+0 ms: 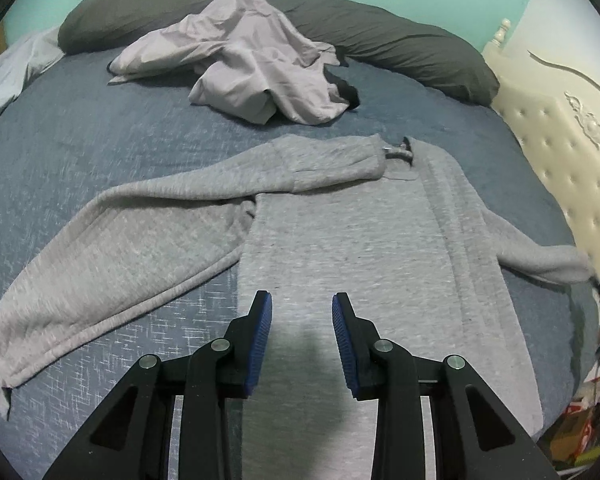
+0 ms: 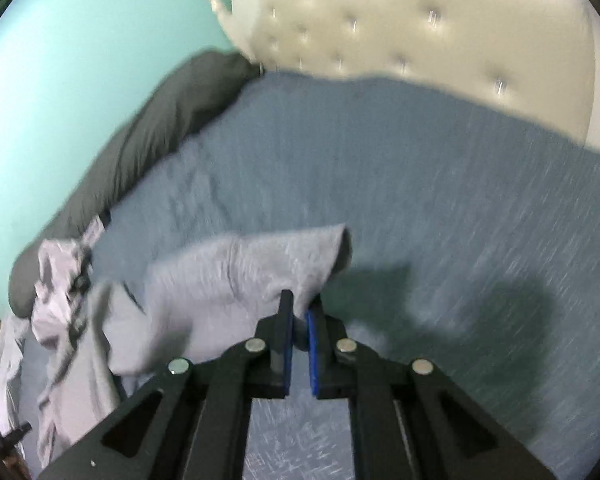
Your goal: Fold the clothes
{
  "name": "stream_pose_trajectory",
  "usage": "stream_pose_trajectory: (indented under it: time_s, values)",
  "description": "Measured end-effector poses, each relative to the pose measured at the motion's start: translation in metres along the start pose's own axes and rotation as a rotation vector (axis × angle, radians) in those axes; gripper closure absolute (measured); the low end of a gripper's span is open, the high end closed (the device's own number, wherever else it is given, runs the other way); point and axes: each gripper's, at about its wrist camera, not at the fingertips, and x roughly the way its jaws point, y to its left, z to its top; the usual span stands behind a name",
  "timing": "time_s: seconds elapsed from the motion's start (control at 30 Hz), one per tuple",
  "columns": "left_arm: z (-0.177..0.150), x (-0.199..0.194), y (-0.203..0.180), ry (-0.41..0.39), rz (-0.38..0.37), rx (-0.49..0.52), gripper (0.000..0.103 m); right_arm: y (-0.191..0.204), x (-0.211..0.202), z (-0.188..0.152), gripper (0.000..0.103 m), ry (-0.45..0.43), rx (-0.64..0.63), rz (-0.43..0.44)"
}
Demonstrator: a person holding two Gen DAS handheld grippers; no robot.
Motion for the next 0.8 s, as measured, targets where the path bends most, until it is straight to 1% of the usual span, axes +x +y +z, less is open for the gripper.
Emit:
stream_pose_trajectory:
  time_s: [0.1, 0.23, 0.3, 0.37, 0.4, 0.47, 0.5, 0.53, 0.63, 0.67, 0.73, 0.77, 0.8]
  values:
    - [0.0, -0.005, -0.01, 0.0, 0.0, 0.019, 0.069, -0.007, -0.024, 0.036, 0.098, -0.039, -0.019, -0.016]
    - [-0.002, -0.011, -0.02, 0.002, -0.001, 0.029, 0.069, -0.024, -0.023, 0.066, 0.098, 0.008, -0.02, -0.086]
    - [-0.003, -0.012, -0.021, 0.005, 0.003, 0.032, 0.069, -0.038, -0.023, 0.069, 0.098, 0.01, -0.016, -0.119]
    - [-0.003, -0.014, -0.022, 0.008, 0.007, 0.035, 0.069, -0.05, -0.02, 0.067, 0.098, 0.008, -0.006, -0.133]
    - [-0.003, -0.015, -0.022, 0.009, 0.01, 0.036, 0.069, -0.056, -0.013, 0.066, 0.098, 0.023, -0.002, -0.141]
    - [-0.004, -0.016, -0.023, 0.012, 0.014, 0.039, 0.069, -0.064, 0.003, 0.063, 0.098, 0.07, 0.002, -0.142]
    - [-0.004, -0.017, -0.024, 0.014, 0.016, 0.041, 0.069, -0.068, 0.013, 0.057, 0.098, 0.104, -0.004, -0.153]
    - [-0.004, -0.018, -0.024, 0.015, 0.018, 0.042, 0.069, -0.071, 0.018, 0.052, 0.097, 0.117, -0.008, -0.166]
    - [-0.005, -0.02, -0.025, 0.021, 0.024, 0.047, 0.069, -0.085, 0.038, 0.037, 0.096, 0.177, 0.028, -0.188]
    - [-0.006, -0.019, -0.025, 0.025, 0.026, 0.052, 0.069, -0.089, 0.042, 0.033, 0.094, 0.193, 0.041, -0.2]
    - [-0.006, -0.017, -0.026, 0.032, 0.028, 0.059, 0.069, -0.098, 0.039, 0.028, 0.09, 0.188, 0.065, -0.244]
    - [-0.007, -0.016, -0.026, 0.033, 0.027, 0.059, 0.069, -0.103, 0.037, 0.026, 0.082, 0.179, 0.078, -0.27]
    - [-0.007, -0.015, -0.026, 0.033, 0.025, 0.059, 0.069, -0.106, 0.032, 0.025, 0.076, 0.163, 0.088, -0.302]
